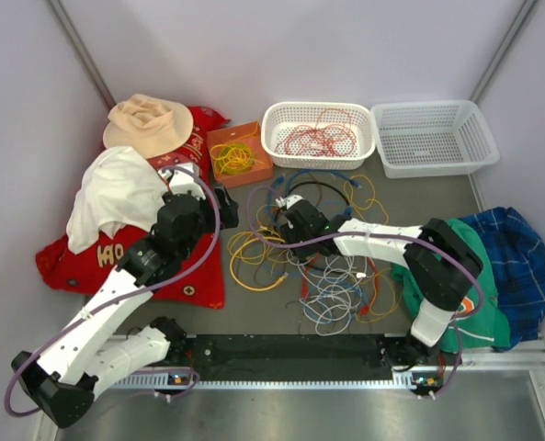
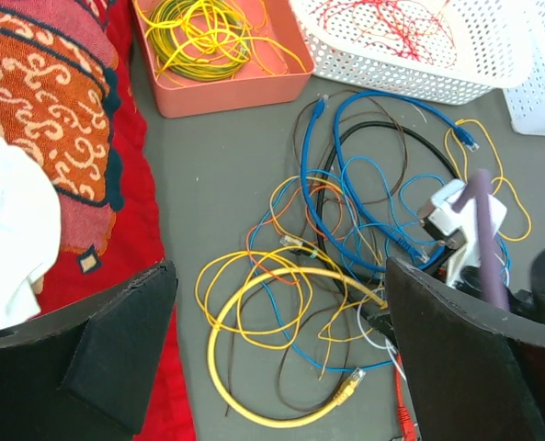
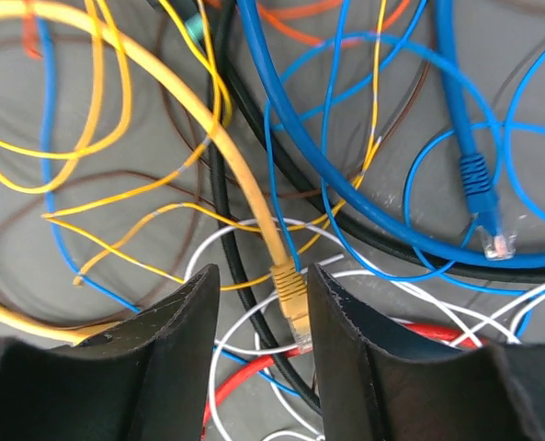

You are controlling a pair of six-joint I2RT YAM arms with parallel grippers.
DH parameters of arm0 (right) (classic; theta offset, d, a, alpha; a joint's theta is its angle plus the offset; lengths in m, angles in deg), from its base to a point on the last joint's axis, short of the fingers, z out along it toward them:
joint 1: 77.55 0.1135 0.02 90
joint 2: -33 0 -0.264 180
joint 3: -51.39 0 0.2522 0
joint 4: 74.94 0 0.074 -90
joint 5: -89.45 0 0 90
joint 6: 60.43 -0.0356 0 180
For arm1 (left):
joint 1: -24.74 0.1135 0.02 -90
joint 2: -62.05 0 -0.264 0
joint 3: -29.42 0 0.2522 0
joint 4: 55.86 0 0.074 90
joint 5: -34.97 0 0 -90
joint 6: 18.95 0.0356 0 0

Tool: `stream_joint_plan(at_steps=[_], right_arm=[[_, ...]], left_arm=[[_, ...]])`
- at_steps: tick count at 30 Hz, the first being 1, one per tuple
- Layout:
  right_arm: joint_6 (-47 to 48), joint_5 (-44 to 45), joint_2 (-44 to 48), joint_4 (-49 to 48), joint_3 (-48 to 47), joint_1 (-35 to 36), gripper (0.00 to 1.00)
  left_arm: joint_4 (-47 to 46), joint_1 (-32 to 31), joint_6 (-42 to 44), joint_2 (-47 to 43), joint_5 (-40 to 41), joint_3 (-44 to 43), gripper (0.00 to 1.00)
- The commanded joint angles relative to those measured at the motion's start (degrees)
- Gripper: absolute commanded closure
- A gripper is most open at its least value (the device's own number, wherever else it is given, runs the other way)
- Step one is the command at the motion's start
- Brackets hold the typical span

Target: Untangle the cables

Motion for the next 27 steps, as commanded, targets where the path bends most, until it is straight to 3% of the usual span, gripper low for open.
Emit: stream_joint_plan(at_steps=[1,3,7,14,22,27], right_arm=[[-0.1,0.6,-1.9,0.8,-2.5,0.3,0.57],[-0.4,1.2,-2.2,1.0,-2.5,0.4,0.59],[-0.9,1.8,-1.3,1.8,-2.7,0.3,0.77],[-1.8,6.9,12.8,6.0,-3.8,2.4,1.0],[-0.1,16.1,29.9,18.4,-10.3,8.5,1.0],[-1.3,16.3,37.2,23.3,-14.2,9.1,1.0]], left_arm=[[1.0,-0.1,-1.0,-1.3,0.6,1.8,0.01],[1.1,-0.2,-0.5,-1.8,0.7,2.2,0.01],[1.4,-0.1,0.1,-2.4,1.0,2.2,0.01],[1.4,-0.1,0.5,-4.7,1.8,2.5,0.01],[-2.9,-0.1,-1.0,-6.6,0.3,4.3,0.01],[-15.4,-0.1,1.2,-7.5,-5.7,7.7,0.01]])
